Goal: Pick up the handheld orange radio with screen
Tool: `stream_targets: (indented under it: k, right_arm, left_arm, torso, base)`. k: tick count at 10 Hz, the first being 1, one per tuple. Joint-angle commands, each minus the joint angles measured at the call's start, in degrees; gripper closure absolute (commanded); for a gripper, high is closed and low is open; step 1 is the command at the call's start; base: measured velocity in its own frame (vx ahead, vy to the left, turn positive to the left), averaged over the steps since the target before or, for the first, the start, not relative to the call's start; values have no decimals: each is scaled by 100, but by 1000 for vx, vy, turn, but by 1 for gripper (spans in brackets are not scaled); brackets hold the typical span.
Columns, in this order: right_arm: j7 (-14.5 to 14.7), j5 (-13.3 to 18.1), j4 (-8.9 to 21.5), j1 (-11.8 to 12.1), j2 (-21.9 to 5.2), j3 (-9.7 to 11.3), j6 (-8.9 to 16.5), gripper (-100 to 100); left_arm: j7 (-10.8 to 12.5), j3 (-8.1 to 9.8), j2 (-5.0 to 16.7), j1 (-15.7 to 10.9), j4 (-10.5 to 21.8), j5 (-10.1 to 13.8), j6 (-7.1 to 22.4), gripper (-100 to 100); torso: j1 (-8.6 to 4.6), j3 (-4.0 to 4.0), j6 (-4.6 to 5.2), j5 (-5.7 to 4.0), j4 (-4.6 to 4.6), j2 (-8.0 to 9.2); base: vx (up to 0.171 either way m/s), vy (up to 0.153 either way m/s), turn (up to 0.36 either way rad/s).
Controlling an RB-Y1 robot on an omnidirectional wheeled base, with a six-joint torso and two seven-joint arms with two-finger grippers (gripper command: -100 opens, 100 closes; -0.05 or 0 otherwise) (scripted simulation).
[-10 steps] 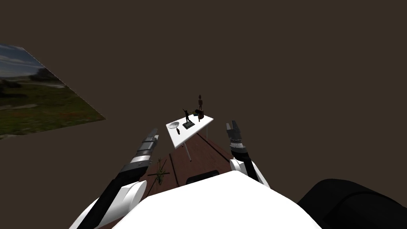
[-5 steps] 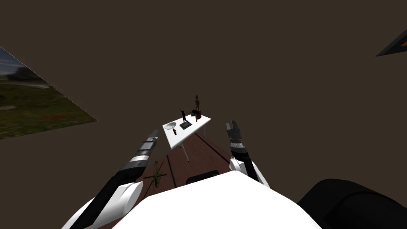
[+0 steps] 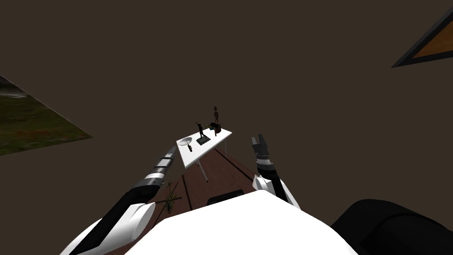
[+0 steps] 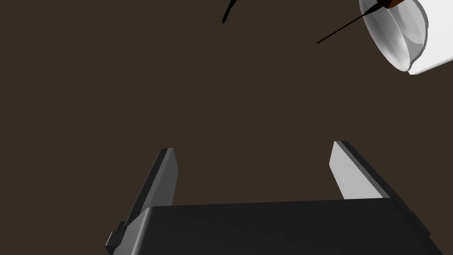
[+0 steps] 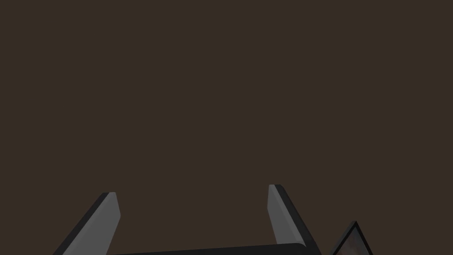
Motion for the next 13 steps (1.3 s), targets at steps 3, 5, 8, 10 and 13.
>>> stream_targets:
  k: [3,5,8,10,13]
  right_arm:
    - [0,0,0,0,0,0,0,0]
    - [0,0,0,0,0,0,0,0]
    - [0,0,0,1,0,-1,0,0]
    - [0,0,0,1,0,-1,0,0]
    - [0,0,0,1,-1,-1,0,0]
  left_arm:
    - [-76,88,183,35,-27,62,648,-100]
    - [-115,142,318,36,-16,101,965,-100]
    - [-170,242,603,36,26,175,1473,-100]
    - [-170,242,603,36,26,175,1688,-100]
    - [-192,328,902,33,91,242,2184,-100]
  torso:
    - [4,-3,-1,1,-1,-5]
    - [5,-3,-1,1,-1,-5]
    - [10,-7,-2,2,-3,-12]
    - [10,-9,-2,2,-4,-15]
    - [16,-8,-2,3,-3,-13]
  base:
    - [24,-59,-45]
    - [28,-59,-44]
    - [53,-59,-44]
    - [39,-29,-4]
    - [62,-33,-32]
